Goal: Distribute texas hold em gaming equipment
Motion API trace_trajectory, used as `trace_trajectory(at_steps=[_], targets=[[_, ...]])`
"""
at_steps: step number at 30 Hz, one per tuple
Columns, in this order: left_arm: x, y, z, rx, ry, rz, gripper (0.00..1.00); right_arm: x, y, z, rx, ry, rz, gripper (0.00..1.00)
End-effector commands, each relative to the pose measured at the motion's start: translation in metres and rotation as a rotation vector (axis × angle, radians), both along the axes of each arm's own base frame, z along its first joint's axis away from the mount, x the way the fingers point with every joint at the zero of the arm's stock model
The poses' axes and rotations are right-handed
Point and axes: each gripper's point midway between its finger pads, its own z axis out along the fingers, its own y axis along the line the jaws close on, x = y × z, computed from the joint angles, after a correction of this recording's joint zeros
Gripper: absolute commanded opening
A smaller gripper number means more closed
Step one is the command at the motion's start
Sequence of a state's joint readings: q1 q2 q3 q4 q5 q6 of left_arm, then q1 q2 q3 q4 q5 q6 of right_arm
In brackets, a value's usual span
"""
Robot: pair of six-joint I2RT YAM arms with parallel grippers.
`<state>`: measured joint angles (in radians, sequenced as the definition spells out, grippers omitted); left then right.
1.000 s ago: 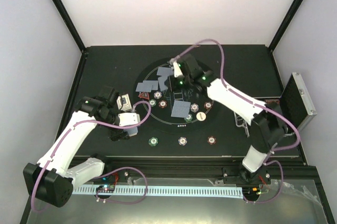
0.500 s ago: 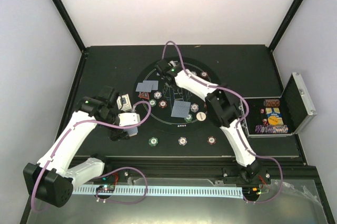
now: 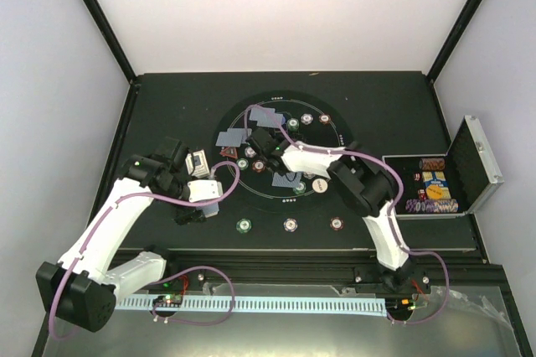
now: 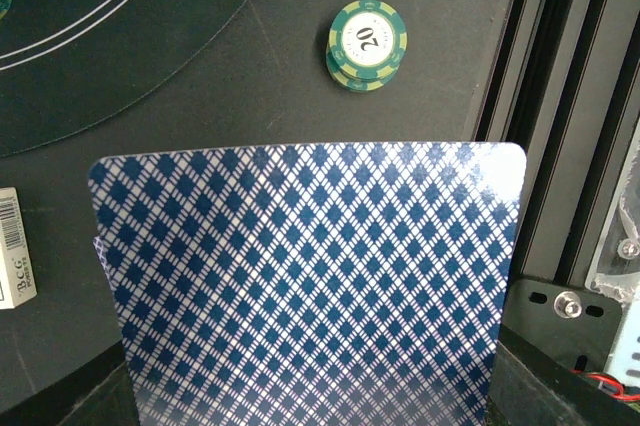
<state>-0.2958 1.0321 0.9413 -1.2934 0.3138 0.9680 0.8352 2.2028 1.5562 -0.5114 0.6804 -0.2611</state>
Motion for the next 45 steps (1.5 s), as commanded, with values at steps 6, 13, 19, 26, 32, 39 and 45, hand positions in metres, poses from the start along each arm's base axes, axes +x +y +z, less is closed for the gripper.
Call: trace_trajectory(at_steps=[6, 13, 19, 26, 32, 39, 45], targets=[[0.0, 0.001, 0.005, -0.003, -0.023, 0.004, 0.02, 0.023, 0.043, 0.041, 0.095, -0.2, 0.31, 0.01], [0.0, 0.004, 0.004, 0.011, -0.026, 0.007, 0.02, 0.03, 0.066, 0.042, 0.098, -0.257, 0.391, 0.01], [0.0, 0.005, 0.006, 0.017, -0.039, 0.003, 0.02, 0.02, 0.065, 0.028, 0.125, -0.183, 0.406, 0.1], [0.001, 0.003, 0.005, 0.01, -0.036, 0.002, 0.02, -0.005, 0.05, 0.018, 0.148, -0.089, 0.403, 0.68], [0.001, 0.001, 0.009, -0.005, -0.039, 0.001, 0.02, -0.014, 0.042, 0.037, 0.203, -0.086, 0.37, 0.87], [0.0, 0.002, 0.013, -0.007, -0.049, 0.004, 0.02, -0.017, 0.026, 0.062, 0.256, -0.11, 0.29, 0.91], [-0.001, 0.001, 0.014, -0.012, -0.046, 0.005, 0.02, -0.03, 0.029, 0.06, 0.394, -0.024, 0.234, 0.88]])
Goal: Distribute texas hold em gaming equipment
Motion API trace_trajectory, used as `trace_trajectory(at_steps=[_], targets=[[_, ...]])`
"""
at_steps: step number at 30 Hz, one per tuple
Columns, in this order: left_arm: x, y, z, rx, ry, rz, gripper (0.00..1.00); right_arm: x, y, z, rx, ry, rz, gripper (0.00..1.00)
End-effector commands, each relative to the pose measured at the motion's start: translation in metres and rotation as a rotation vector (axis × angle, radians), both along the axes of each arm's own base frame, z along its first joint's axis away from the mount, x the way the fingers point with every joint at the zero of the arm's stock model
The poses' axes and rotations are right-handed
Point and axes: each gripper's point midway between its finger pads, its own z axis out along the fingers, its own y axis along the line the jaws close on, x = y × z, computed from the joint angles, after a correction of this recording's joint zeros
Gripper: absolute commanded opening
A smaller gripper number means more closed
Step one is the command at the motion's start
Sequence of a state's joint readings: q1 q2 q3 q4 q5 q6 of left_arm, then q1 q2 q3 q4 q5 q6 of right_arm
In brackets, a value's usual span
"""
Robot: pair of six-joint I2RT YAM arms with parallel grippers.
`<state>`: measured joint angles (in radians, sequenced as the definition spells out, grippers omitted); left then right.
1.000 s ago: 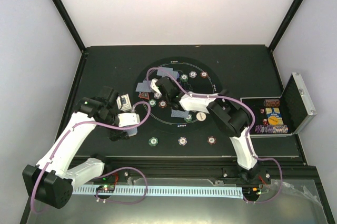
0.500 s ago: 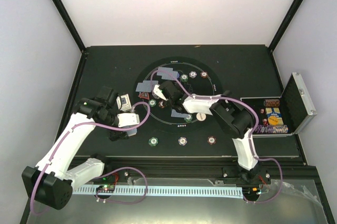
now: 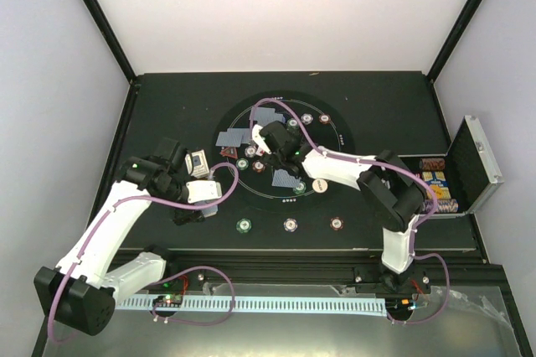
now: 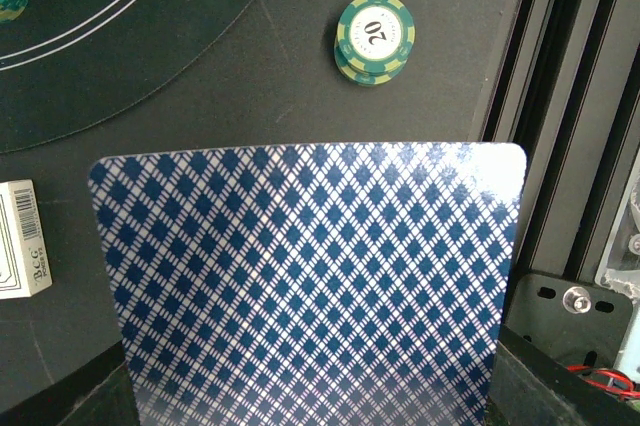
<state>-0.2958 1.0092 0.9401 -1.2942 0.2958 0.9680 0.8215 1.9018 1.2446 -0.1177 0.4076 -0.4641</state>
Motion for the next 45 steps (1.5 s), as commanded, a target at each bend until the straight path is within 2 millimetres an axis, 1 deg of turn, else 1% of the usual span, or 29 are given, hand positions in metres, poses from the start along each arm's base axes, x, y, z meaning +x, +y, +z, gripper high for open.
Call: trace_trajectory(at_steps=[1, 4, 9, 14, 18, 23, 28, 32, 38, 40, 45], targets=[[-0.001, -0.002, 0.011, -0.023, -0.019, 0.001, 0.02, -0.015, 0.001, -0.005, 0.114, 0.11, -0.037, 0.87], [0.0, -0.002, 0.011, -0.023, -0.016, 0.001, 0.02, -0.018, 0.006, -0.014, 0.153, 0.162, -0.057, 0.86], [0.0, -0.002, 0.008, -0.021, -0.015, 0.0, 0.02, -0.024, 0.014, -0.022, 0.216, 0.219, -0.061, 0.85], [0.001, -0.002, 0.007, -0.02, -0.014, 0.001, 0.01, -0.025, 0.011, -0.035, 0.201, 0.236, -0.076, 0.85], [0.001, -0.002, 0.006, -0.02, -0.014, 0.001, 0.02, -0.027, 0.007, -0.048, 0.202, 0.259, -0.09, 0.85], [0.0, -0.002, 0.005, -0.019, -0.011, 0.001, 0.02, -0.028, 0.008, -0.059, 0.208, 0.289, -0.092, 0.84], [0.001, -0.002, 0.005, -0.017, -0.015, 0.001, 0.02, -0.021, 0.006, -0.063, 0.203, 0.288, -0.104, 0.84], [0.001, -0.001, 0.005, -0.014, -0.014, 0.003, 0.02, -0.008, -0.001, -0.065, 0.192, 0.276, -0.139, 0.83], [0.0, 0.0, 0.002, -0.007, -0.008, 0.003, 0.02, 0.013, -0.018, -0.059, 0.174, 0.237, -0.2, 0.81], [0.001, 0.0, 0.002, -0.007, -0.01, 0.003, 0.02, 0.018, -0.02, -0.055, 0.175, 0.227, -0.201, 0.81], [0.002, -0.001, 0.001, -0.008, -0.009, 0.003, 0.02, 0.024, -0.023, -0.055, 0.157, 0.219, -0.206, 0.81]])
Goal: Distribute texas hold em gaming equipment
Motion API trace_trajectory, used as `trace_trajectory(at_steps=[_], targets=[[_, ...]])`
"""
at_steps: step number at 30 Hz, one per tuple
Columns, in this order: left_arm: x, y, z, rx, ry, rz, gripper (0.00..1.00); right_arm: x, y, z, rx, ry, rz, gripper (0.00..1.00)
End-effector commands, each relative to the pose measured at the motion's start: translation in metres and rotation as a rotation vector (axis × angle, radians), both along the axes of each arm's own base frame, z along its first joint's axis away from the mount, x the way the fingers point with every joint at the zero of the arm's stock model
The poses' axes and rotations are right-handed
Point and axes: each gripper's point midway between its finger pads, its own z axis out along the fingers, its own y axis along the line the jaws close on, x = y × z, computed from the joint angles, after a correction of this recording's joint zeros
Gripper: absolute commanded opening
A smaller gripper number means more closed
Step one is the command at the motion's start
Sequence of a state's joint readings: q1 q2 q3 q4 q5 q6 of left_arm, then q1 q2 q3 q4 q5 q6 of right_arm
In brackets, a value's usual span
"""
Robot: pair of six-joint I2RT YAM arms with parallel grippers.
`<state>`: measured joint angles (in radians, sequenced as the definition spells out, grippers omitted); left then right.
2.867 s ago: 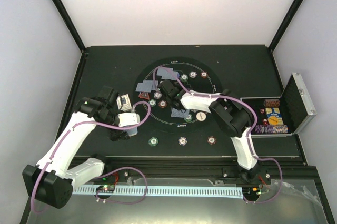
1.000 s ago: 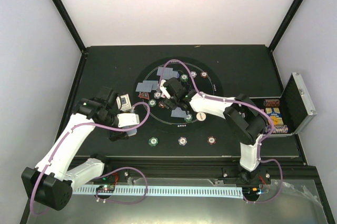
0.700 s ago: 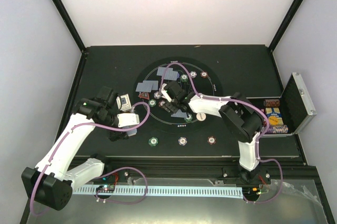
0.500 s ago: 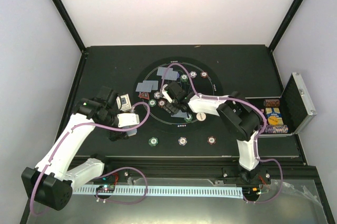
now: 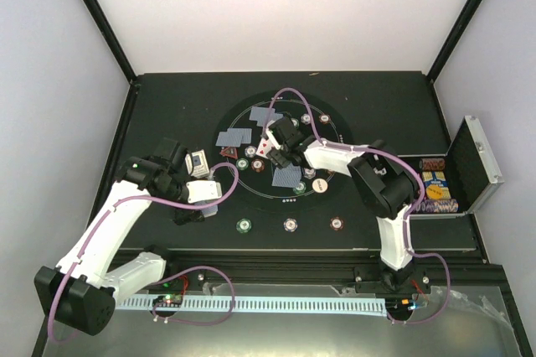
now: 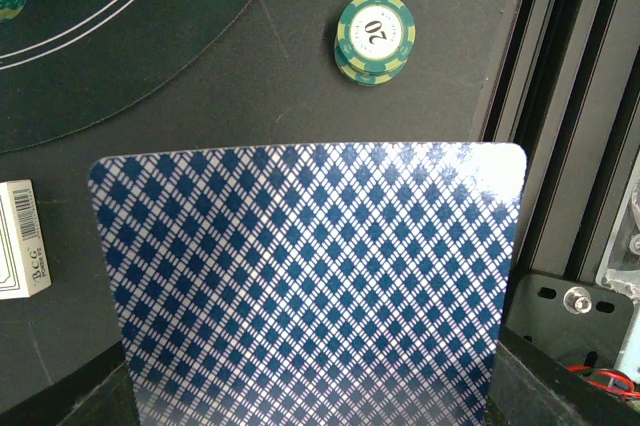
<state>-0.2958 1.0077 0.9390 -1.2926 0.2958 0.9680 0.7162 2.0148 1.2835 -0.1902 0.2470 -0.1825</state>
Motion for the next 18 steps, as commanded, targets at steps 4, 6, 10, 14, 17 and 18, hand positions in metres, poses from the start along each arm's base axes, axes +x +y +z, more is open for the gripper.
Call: trace_trajectory(at_steps=[4, 6, 10, 14, 17, 18], targets=[[0.001, 0.001, -0.001, 0.003, -0.003, 0.003, 0.02, 0.007, 0.001, 0.005, -0.007, -0.011, -0.006, 0.8], [0.001, 0.002, -0.001, 0.006, -0.007, 0.0, 0.02, 0.001, 0.003, 0.01, 0.028, -0.005, 0.003, 0.81], [0.001, 0.002, -0.002, 0.007, -0.005, 0.0, 0.02, -0.014, 0.003, 0.017, 0.094, 0.02, 0.009, 0.84], [0.001, 0.0, -0.001, -0.004, -0.001, -0.001, 0.02, -0.025, 0.003, 0.018, 0.134, 0.031, 0.014, 0.86], [0.0, -0.001, 0.0, -0.008, 0.0, -0.003, 0.02, -0.028, 0.003, 0.014, 0.128, 0.041, 0.014, 0.86], [0.0, -0.001, 0.0, -0.009, -0.002, -0.002, 0.02, -0.029, 0.004, 0.013, 0.131, 0.048, 0.015, 0.86]])
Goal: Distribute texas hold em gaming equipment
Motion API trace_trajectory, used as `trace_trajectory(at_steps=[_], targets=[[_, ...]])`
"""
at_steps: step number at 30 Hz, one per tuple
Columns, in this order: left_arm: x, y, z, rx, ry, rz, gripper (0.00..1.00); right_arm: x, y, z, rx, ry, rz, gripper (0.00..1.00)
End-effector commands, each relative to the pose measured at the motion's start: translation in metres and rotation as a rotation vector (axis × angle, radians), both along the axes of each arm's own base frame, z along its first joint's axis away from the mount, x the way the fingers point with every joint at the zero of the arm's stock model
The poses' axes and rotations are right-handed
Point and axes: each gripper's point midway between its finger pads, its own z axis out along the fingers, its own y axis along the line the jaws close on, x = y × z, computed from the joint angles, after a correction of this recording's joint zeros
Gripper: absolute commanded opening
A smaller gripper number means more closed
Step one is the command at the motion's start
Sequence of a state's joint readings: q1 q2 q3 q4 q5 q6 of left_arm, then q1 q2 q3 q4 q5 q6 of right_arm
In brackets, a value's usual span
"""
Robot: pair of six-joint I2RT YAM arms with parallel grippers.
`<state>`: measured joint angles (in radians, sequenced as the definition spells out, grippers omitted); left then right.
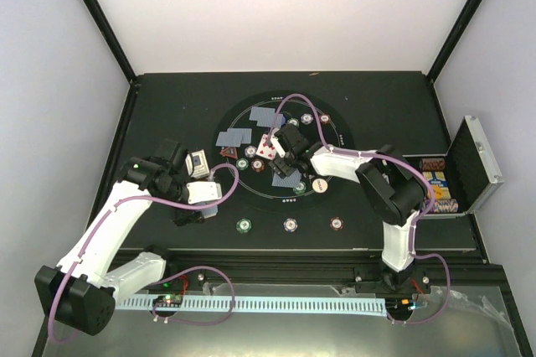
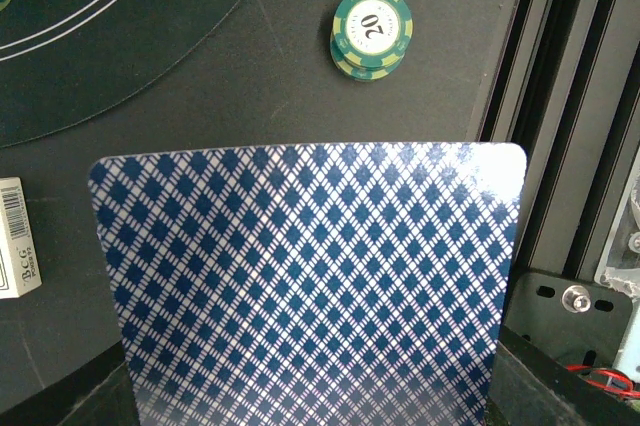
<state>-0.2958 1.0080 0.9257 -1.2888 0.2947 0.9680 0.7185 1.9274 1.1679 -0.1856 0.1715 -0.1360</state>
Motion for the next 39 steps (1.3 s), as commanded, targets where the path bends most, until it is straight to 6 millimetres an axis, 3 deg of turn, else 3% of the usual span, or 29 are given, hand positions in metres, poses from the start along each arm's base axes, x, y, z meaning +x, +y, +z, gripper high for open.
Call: trace_trajectory(at_steps=[1, 12, 24, 39], targets=[[0.002, -0.002, 0.004, -0.013, -0.013, -0.002, 0.02, 0.001, 0.013, 0.014, 0.076, -0.015, 0.002, 0.86], [0.004, -0.002, 0.006, -0.011, -0.016, -0.001, 0.02, 0.012, 0.025, 0.0, 0.048, 0.002, -0.015, 0.86], [0.004, 0.0, 0.006, -0.001, -0.013, -0.001, 0.02, 0.016, 0.017, -0.02, -0.01, 0.008, -0.038, 0.85], [0.004, 0.0, 0.005, -0.001, -0.014, -0.003, 0.02, 0.042, -0.005, -0.023, -0.073, -0.004, -0.105, 0.83]])
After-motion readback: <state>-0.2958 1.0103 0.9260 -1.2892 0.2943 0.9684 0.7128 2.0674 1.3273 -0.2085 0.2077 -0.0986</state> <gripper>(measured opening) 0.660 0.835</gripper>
